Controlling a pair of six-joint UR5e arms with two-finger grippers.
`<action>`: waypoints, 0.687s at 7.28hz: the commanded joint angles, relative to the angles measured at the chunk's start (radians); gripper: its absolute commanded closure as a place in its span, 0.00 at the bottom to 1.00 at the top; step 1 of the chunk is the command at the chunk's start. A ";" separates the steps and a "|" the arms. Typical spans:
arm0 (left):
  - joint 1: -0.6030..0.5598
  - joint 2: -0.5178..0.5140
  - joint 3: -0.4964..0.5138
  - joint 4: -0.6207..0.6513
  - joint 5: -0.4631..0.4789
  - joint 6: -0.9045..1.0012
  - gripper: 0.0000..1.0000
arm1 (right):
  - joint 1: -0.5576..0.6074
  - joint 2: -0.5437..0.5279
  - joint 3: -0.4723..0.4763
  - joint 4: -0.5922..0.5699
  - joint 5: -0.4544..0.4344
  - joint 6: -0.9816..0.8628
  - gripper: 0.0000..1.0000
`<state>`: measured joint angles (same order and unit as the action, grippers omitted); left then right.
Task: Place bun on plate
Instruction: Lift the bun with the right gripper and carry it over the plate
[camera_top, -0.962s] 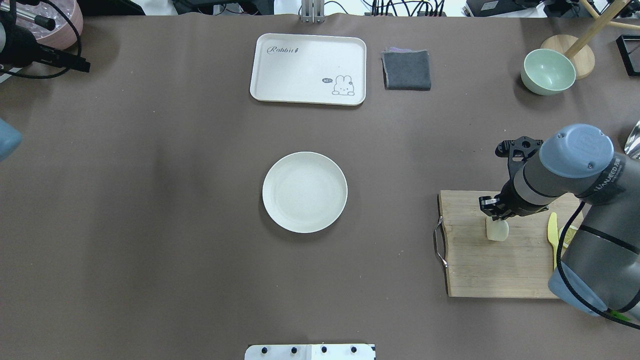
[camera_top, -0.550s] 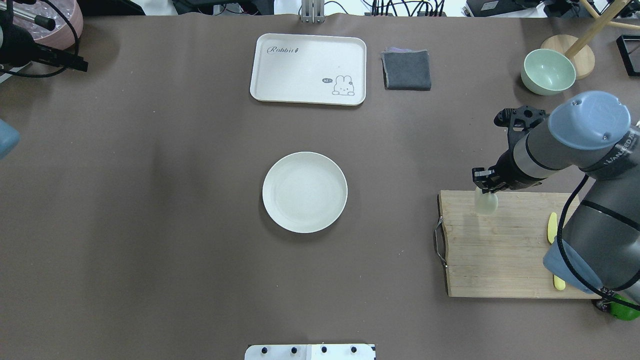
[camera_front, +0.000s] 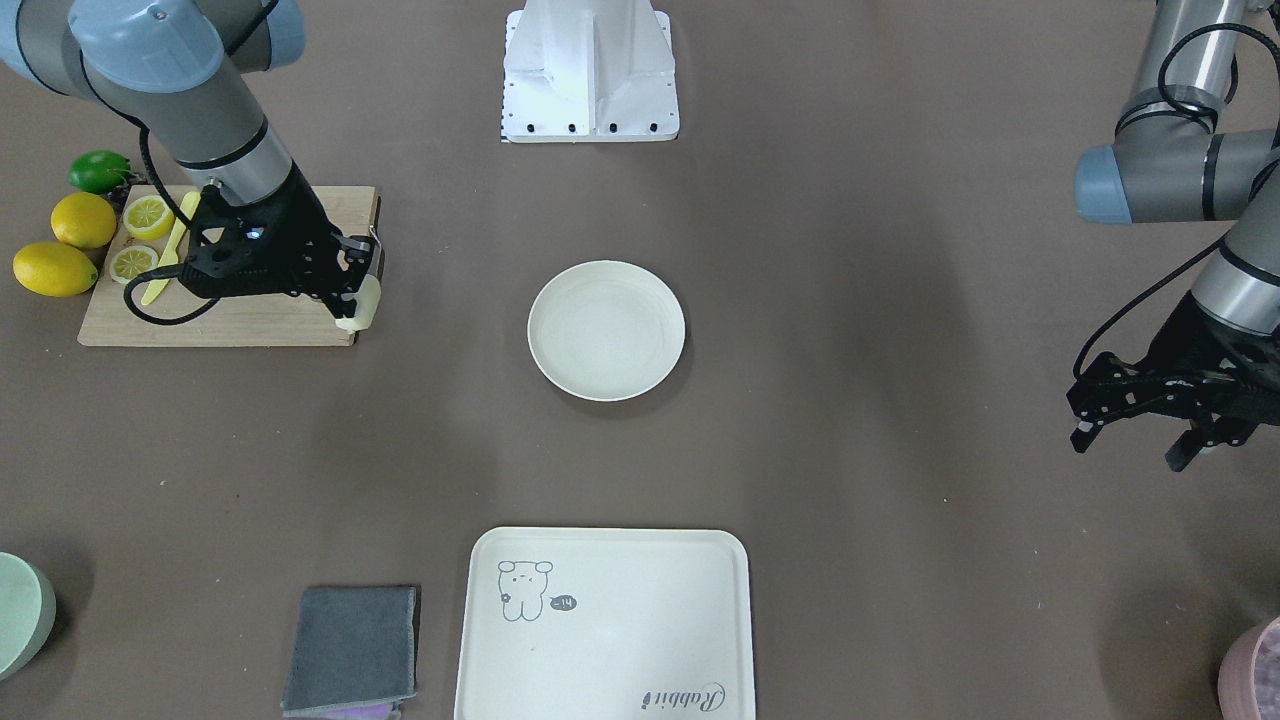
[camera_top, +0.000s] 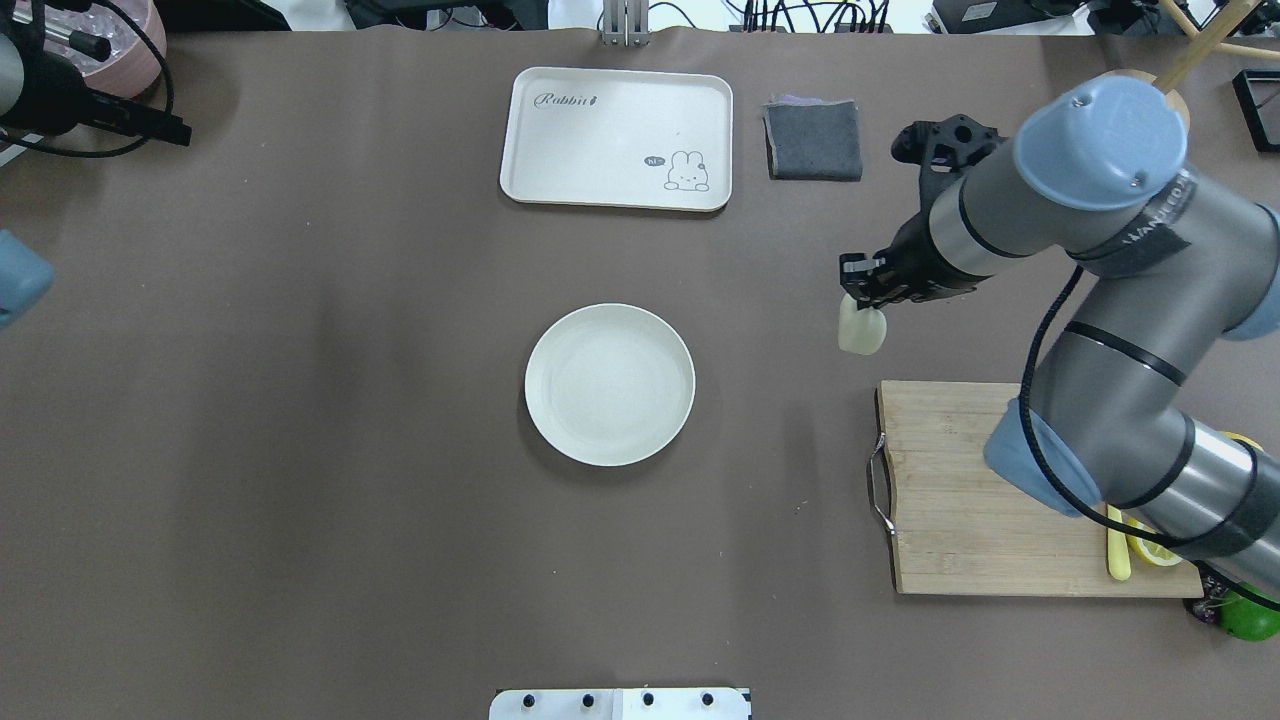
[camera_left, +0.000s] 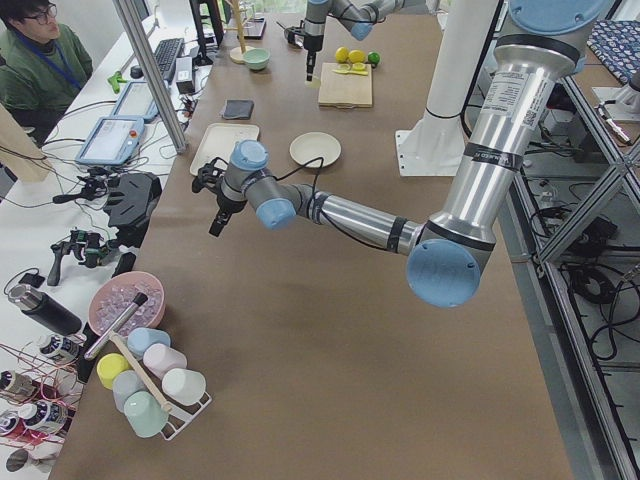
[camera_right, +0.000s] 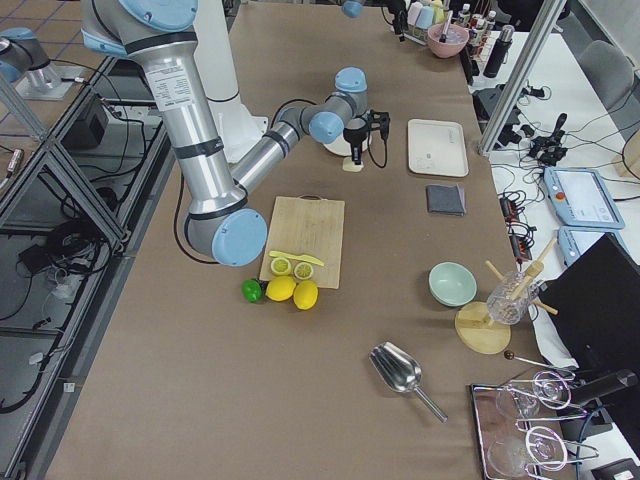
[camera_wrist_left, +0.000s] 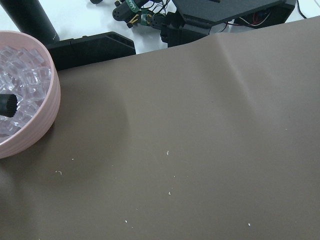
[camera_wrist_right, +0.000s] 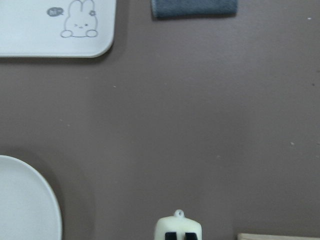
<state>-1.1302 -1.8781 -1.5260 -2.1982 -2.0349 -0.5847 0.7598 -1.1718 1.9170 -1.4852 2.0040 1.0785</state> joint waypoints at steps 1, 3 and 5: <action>0.056 -0.007 -0.019 -0.011 0.007 -0.010 0.02 | -0.046 0.116 -0.093 0.010 -0.010 0.001 1.00; 0.056 -0.007 -0.016 -0.011 0.010 -0.007 0.02 | -0.108 0.249 -0.203 0.014 -0.068 0.006 1.00; 0.056 -0.006 -0.019 -0.012 0.010 -0.006 0.02 | -0.177 0.299 -0.246 0.017 -0.112 0.006 1.00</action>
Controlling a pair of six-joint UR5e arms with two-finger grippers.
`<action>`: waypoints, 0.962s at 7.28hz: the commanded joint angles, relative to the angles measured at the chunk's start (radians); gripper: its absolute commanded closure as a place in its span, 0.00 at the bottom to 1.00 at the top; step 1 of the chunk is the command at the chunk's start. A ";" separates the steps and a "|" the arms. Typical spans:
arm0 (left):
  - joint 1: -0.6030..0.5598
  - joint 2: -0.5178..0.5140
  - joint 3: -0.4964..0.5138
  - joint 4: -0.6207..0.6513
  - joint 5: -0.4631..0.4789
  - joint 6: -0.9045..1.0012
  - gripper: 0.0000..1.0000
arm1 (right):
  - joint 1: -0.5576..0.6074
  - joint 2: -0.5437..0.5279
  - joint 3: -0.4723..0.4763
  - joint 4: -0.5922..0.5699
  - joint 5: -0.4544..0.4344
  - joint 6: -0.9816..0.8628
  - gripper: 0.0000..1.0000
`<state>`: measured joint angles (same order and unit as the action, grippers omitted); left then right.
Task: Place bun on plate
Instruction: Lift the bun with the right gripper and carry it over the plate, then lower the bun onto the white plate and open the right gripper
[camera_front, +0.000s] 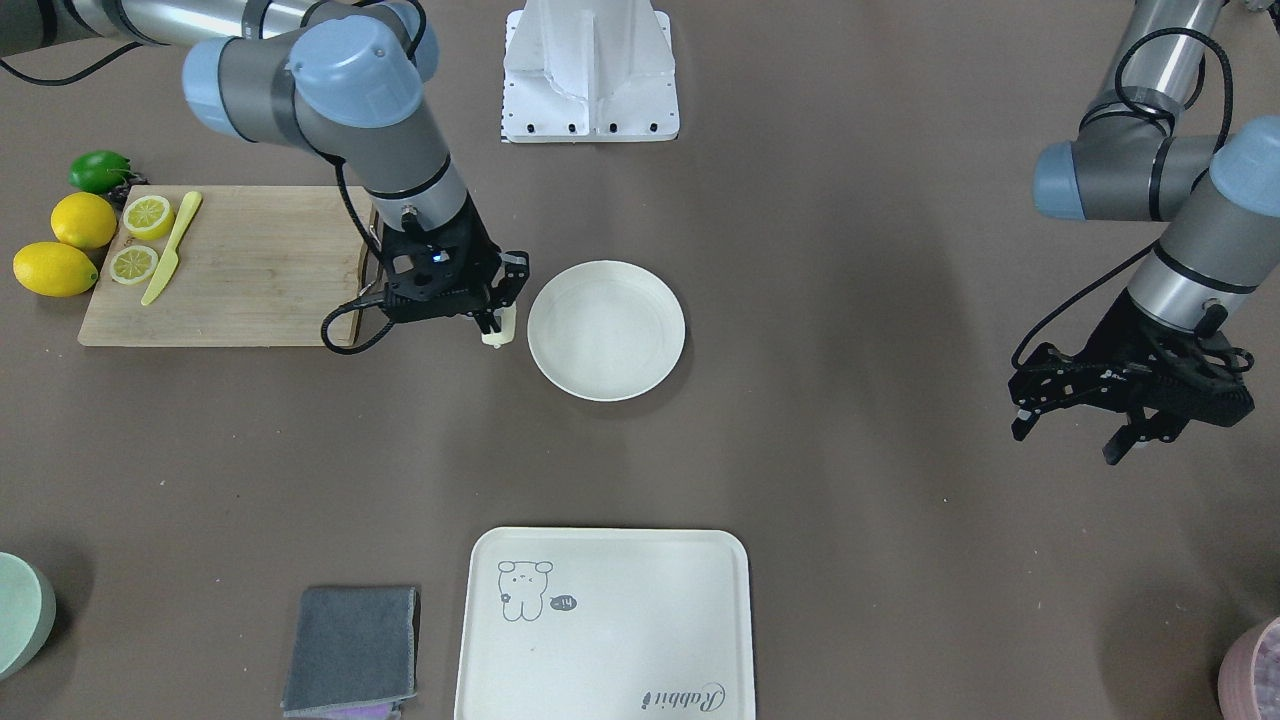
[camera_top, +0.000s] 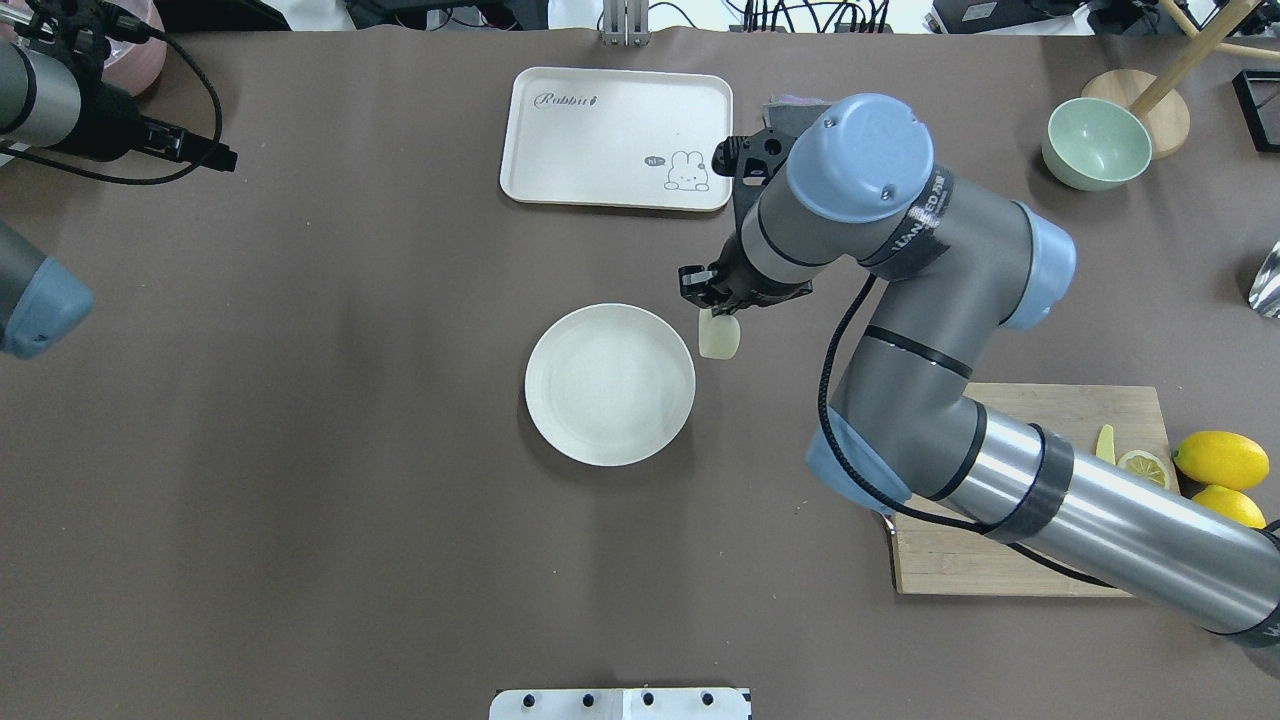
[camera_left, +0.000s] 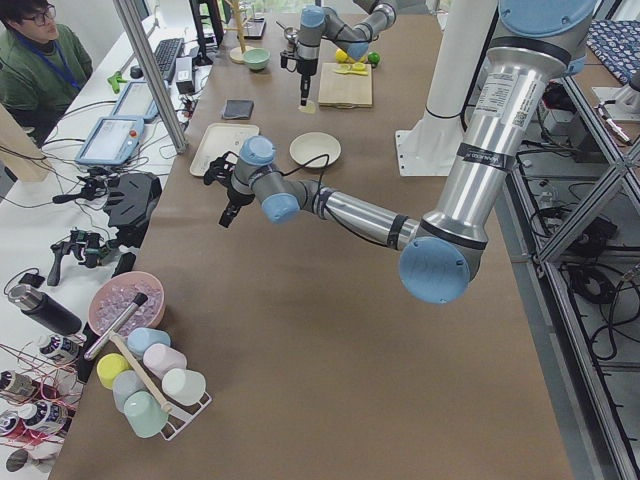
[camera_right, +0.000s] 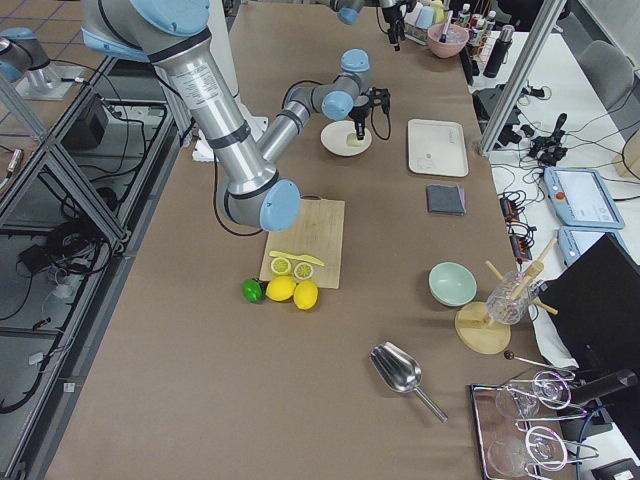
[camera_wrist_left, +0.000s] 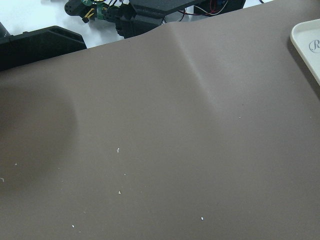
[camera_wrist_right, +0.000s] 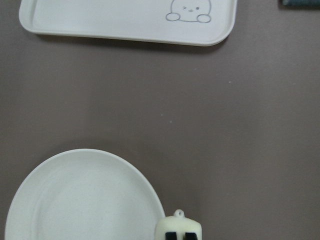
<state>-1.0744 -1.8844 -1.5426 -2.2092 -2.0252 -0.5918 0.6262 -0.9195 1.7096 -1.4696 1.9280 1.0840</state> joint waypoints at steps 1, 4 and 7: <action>-0.012 0.002 -0.001 -0.001 0.000 0.003 0.02 | -0.068 0.071 -0.098 0.056 -0.049 0.001 1.00; -0.016 0.001 0.025 0.000 0.058 0.010 0.02 | -0.097 0.085 -0.182 0.164 -0.121 0.011 1.00; -0.018 0.007 0.027 -0.004 0.059 0.006 0.02 | -0.098 0.099 -0.156 0.164 -0.112 0.040 0.00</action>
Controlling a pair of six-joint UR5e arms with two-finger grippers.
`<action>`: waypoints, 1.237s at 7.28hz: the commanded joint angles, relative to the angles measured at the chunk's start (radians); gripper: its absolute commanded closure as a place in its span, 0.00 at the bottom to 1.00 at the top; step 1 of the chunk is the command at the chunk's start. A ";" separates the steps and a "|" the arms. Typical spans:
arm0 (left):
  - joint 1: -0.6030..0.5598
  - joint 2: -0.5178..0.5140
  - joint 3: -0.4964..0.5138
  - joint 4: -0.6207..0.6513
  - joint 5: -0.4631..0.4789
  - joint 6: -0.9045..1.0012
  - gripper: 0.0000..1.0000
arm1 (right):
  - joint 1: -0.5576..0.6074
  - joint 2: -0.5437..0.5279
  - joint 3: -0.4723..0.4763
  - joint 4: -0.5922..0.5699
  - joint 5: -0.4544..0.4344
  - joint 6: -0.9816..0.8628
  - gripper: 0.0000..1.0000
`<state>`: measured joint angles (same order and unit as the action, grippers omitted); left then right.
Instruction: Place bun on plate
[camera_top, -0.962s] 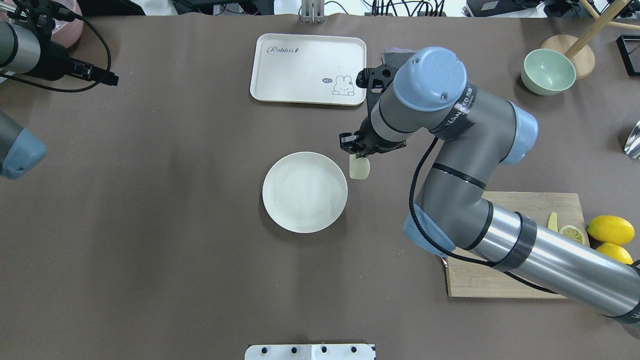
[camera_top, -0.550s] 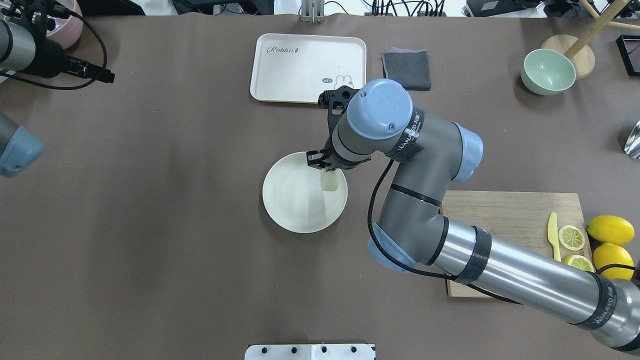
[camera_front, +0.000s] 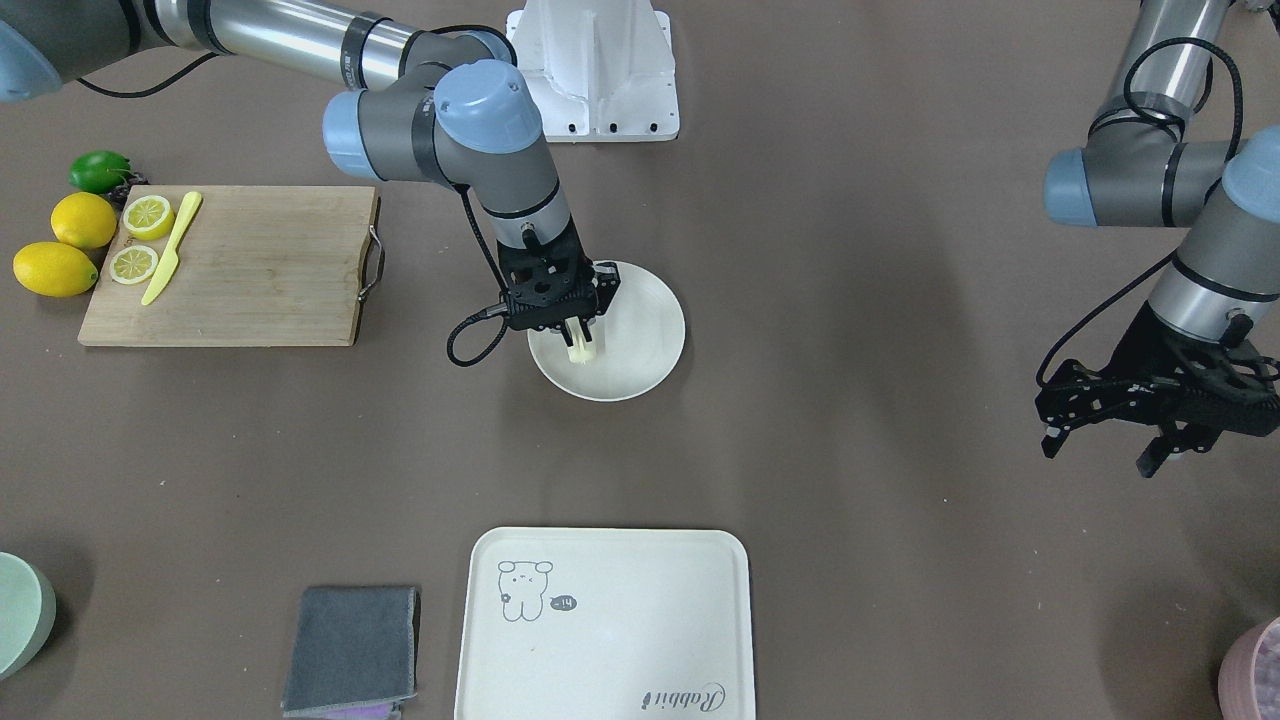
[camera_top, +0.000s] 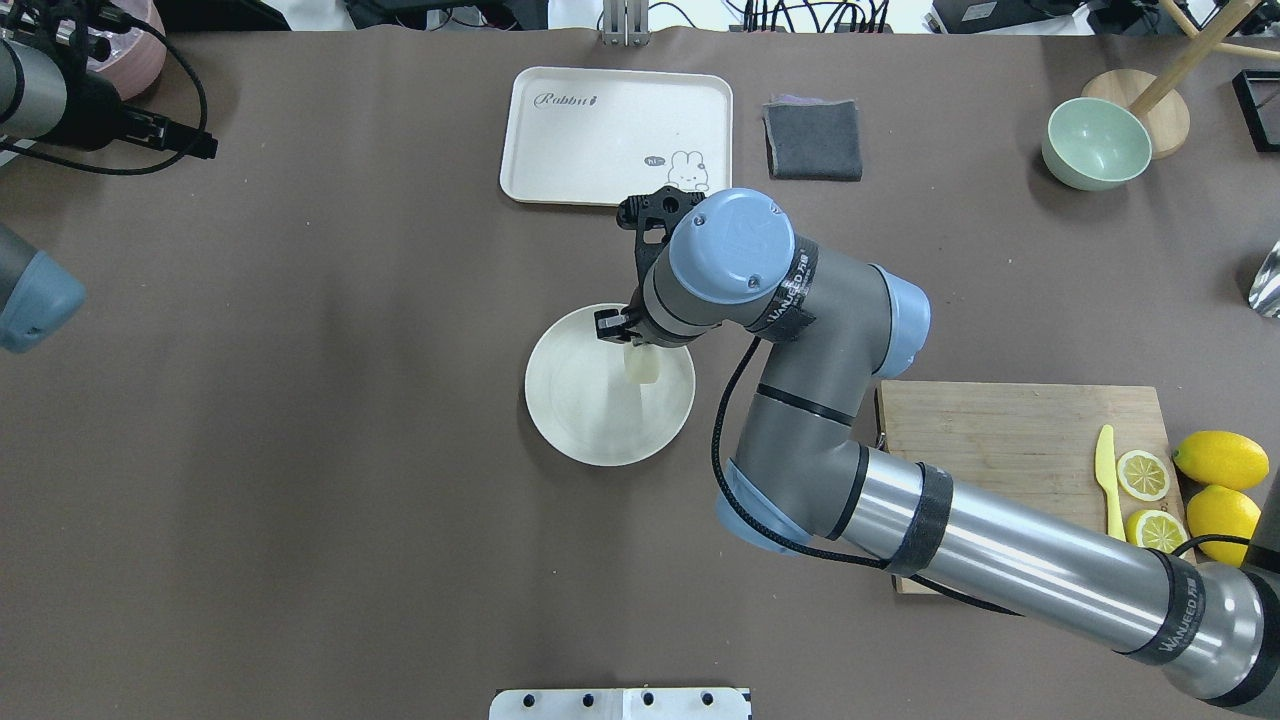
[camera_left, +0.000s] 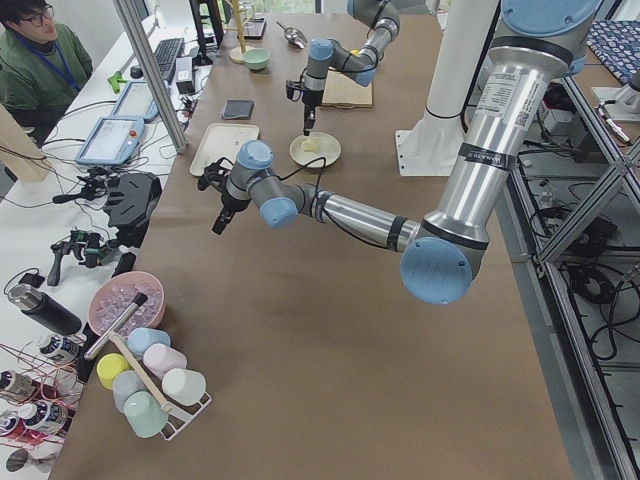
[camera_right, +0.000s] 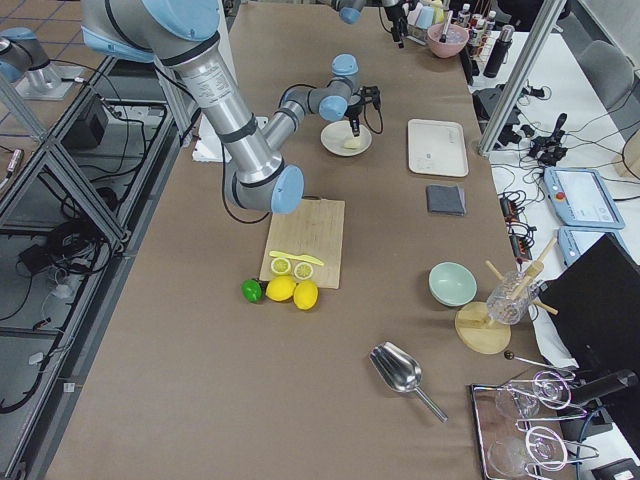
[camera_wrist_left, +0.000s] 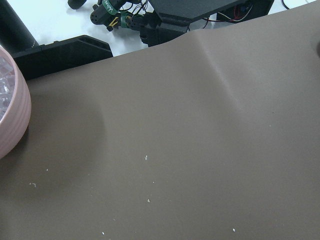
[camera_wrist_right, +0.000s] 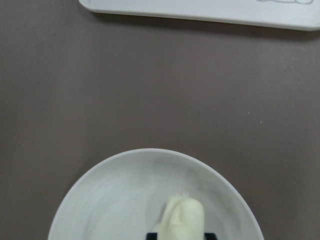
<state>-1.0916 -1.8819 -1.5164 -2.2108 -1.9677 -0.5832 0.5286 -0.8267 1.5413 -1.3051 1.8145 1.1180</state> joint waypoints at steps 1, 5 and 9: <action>-0.001 0.006 0.002 -0.003 0.003 -0.003 0.02 | -0.005 0.011 0.022 0.001 0.002 0.035 0.00; -0.109 0.010 0.005 0.022 -0.069 -0.010 0.02 | 0.147 -0.054 0.137 -0.123 0.138 0.068 0.00; -0.278 -0.043 0.010 0.274 -0.255 0.138 0.02 | 0.391 -0.236 0.161 -0.128 0.212 -0.269 0.00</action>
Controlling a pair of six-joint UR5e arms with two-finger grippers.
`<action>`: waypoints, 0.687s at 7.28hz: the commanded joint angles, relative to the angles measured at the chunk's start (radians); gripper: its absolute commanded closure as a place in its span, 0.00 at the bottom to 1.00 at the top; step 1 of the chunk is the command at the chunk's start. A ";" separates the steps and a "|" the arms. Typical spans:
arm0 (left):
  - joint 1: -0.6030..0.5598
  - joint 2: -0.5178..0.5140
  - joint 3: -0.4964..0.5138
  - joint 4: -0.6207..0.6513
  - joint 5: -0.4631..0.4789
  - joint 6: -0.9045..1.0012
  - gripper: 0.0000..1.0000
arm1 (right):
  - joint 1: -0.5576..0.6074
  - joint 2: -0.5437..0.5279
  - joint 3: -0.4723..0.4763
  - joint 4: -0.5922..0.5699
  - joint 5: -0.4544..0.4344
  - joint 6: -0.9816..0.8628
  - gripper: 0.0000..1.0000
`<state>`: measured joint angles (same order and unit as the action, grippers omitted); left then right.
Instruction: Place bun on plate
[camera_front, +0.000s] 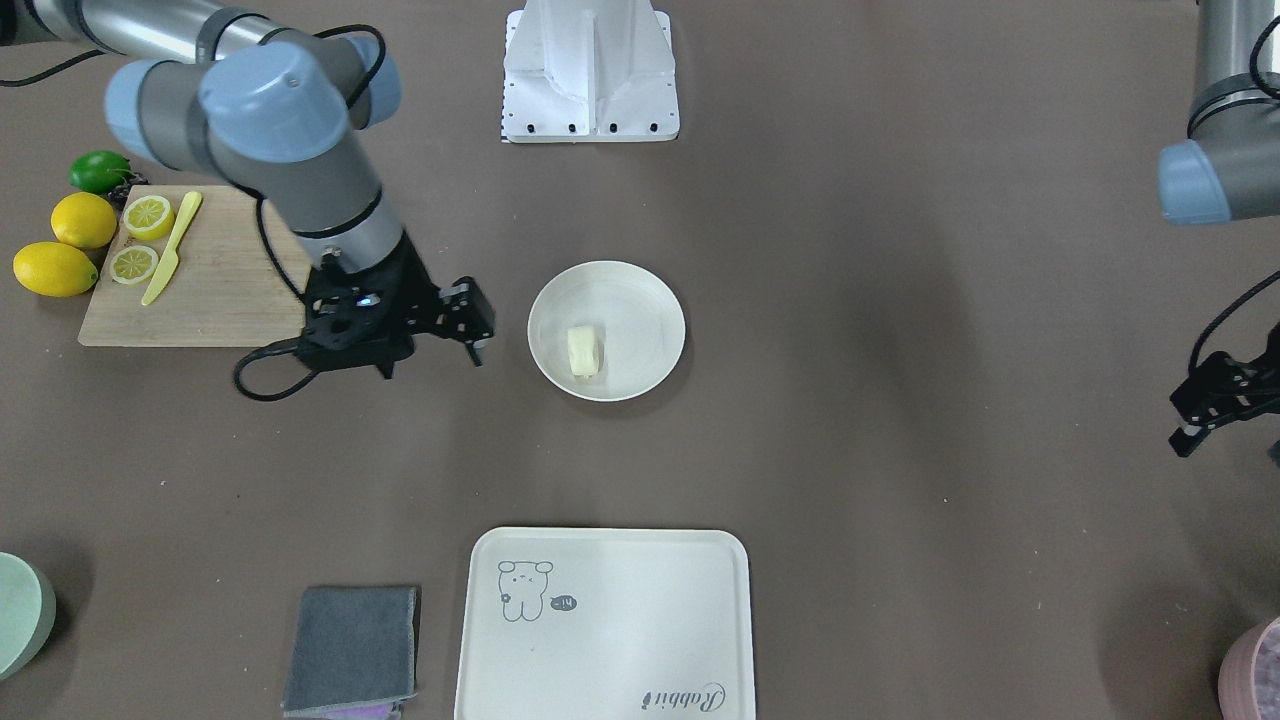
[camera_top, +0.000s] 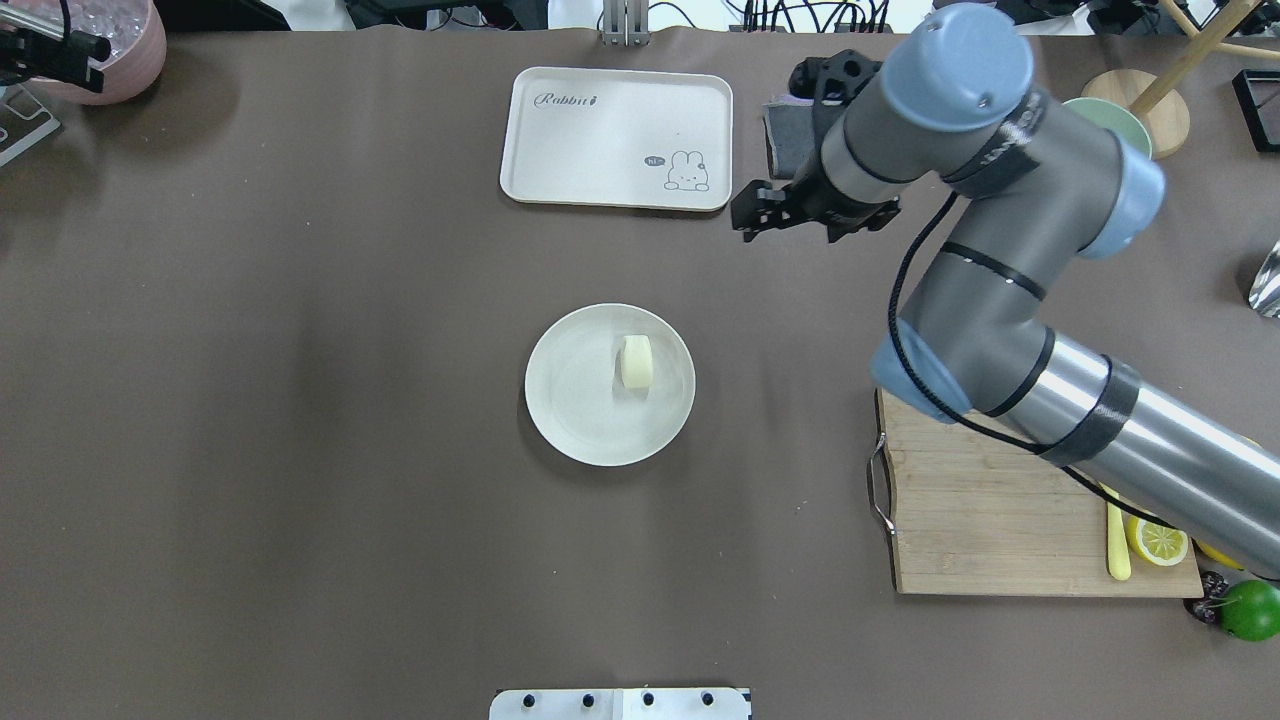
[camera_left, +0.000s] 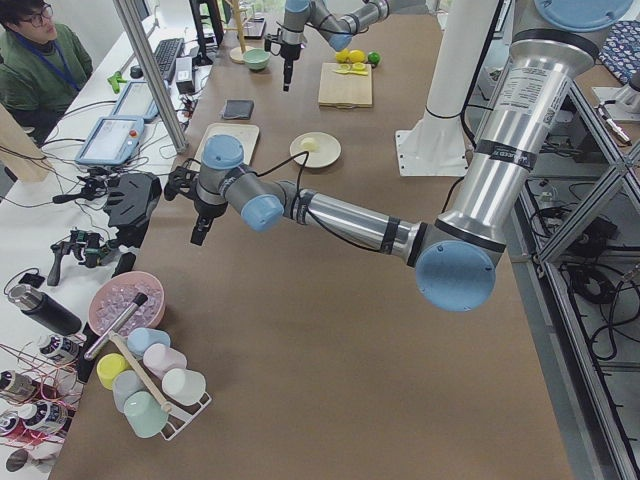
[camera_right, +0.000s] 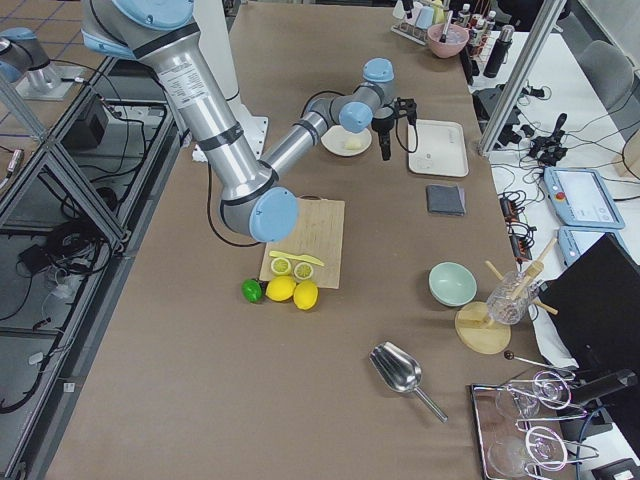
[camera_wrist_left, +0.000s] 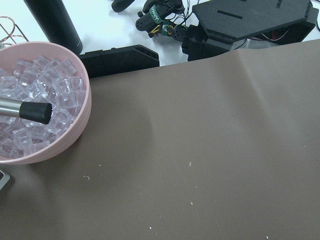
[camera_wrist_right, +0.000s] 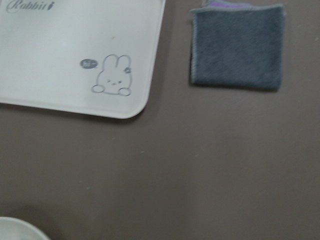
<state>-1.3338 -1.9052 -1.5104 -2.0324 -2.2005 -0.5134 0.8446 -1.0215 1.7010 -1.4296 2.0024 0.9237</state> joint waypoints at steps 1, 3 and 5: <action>-0.072 -0.031 0.004 0.153 -0.037 0.072 0.02 | 0.178 -0.069 0.006 -0.012 0.139 -0.179 0.00; -0.186 -0.029 0.109 0.156 -0.126 0.235 0.02 | 0.319 -0.179 0.047 -0.032 0.199 -0.420 0.00; -0.237 -0.019 0.185 0.158 -0.134 0.297 0.02 | 0.401 -0.250 0.051 -0.031 0.226 -0.543 0.00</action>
<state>-1.5419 -1.9320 -1.3683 -1.8762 -2.3239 -0.2506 1.1954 -1.2157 1.7459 -1.4616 2.2106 0.4509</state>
